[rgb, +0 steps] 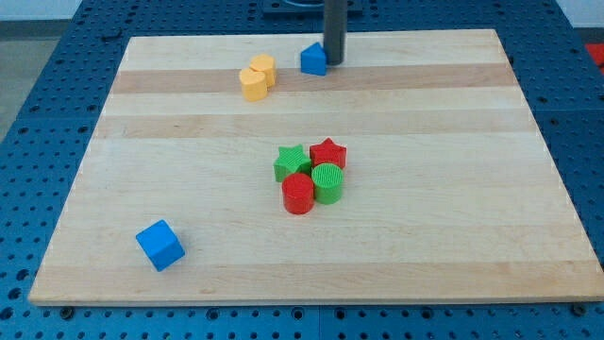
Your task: Slide the blue cube towards center
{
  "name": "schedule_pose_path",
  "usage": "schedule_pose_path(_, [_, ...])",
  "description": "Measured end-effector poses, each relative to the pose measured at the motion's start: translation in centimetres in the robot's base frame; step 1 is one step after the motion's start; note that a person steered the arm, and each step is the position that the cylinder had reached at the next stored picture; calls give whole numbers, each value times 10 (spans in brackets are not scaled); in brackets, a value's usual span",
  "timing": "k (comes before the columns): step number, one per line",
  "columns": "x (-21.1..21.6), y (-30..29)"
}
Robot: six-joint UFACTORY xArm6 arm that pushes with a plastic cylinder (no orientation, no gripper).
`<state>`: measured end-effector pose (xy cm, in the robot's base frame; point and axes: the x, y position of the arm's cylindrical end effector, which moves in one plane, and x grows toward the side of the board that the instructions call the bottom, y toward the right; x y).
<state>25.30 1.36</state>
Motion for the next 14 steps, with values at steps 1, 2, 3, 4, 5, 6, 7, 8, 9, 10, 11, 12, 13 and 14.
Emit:
schedule_pose_path(1, [0, -37])
schedule_pose_path(2, [2, -50])
schedule_pose_path(3, [40, -16])
schedule_pose_path(4, [101, -40])
schedule_pose_path(5, [169, -112])
schedule_pose_path(6, [228, -139])
schedule_pose_path(7, [272, -118])
schedule_pose_path(8, [328, -118])
schedule_pose_path(9, [365, -163])
schedule_pose_path(10, [363, -206])
schedule_pose_path(11, [350, -207])
schedule_pose_path(12, [347, -195])
schedule_pose_path(13, [352, -189])
schedule_pose_path(14, [345, -189])
